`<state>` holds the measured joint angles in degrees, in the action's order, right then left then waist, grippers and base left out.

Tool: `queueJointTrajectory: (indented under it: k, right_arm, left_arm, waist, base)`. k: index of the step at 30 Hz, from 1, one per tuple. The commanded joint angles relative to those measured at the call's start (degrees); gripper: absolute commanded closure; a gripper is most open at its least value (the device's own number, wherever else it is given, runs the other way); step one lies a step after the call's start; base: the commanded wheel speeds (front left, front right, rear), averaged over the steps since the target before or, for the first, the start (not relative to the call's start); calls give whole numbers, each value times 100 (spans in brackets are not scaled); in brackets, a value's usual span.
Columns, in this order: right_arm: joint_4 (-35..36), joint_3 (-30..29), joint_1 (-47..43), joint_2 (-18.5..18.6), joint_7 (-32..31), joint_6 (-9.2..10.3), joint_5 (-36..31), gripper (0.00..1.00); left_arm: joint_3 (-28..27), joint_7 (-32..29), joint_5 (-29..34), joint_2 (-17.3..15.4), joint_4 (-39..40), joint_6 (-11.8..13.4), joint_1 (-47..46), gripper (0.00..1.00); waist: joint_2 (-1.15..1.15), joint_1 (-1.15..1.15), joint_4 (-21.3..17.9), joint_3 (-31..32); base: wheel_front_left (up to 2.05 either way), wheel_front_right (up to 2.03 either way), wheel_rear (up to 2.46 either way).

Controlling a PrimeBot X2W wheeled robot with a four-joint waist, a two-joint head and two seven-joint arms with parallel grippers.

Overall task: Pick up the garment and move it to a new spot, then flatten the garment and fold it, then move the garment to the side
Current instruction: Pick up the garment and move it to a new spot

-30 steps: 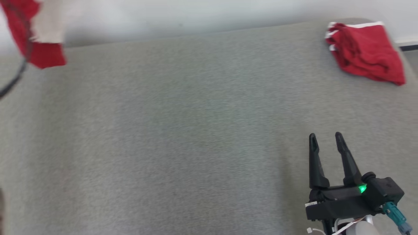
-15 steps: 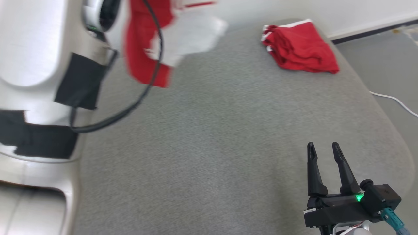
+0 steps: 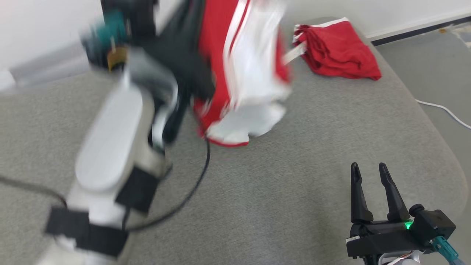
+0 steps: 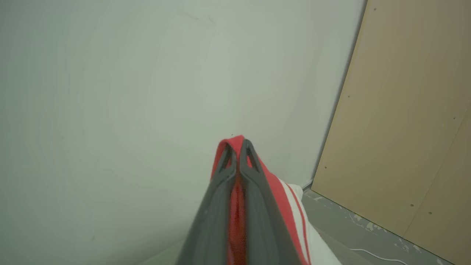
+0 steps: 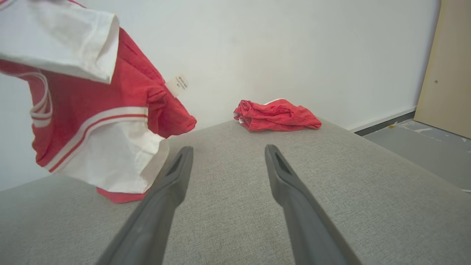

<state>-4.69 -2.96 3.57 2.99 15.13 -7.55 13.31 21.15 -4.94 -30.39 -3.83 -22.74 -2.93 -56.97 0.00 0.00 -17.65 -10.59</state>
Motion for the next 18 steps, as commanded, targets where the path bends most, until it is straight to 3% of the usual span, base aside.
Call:
queueJointTrajectory:
  k: [1,9,16,17,18]
  right_arm:
    - [-15,-20,7,-22,-1,15,-60,0]
    - [-102,-18,96,-22,-1,15,-202,0]
    - [-139,-23,54,-20,-1,15,-303,0]
    - [-144,-32,54,-14,-1,15,-315,0]
    - [-143,-36,54,-1,-1,15,-329,0]
  left_arm:
    - [-98,135,-88,-46,28,98,437,100]
    - [-244,777,-72,-356,-485,346,1935,100]
    - [-271,1201,-142,-360,-956,321,2523,100]
    - [-249,1270,-123,-346,-1022,306,2574,60]
    - [-209,1325,-98,-323,-1078,292,2622,7]
  waist:
    - [0,0,143,-73]
    - [0,0,358,-156]
    - [0,0,488,-125]
    - [0,0,512,-107]
    - [0,0,543,-84]
  base:
    - [0,0,0]
    - [0,0,0]
    - [0,0,0]
    - [0,0,0]
    - [0,0,0]
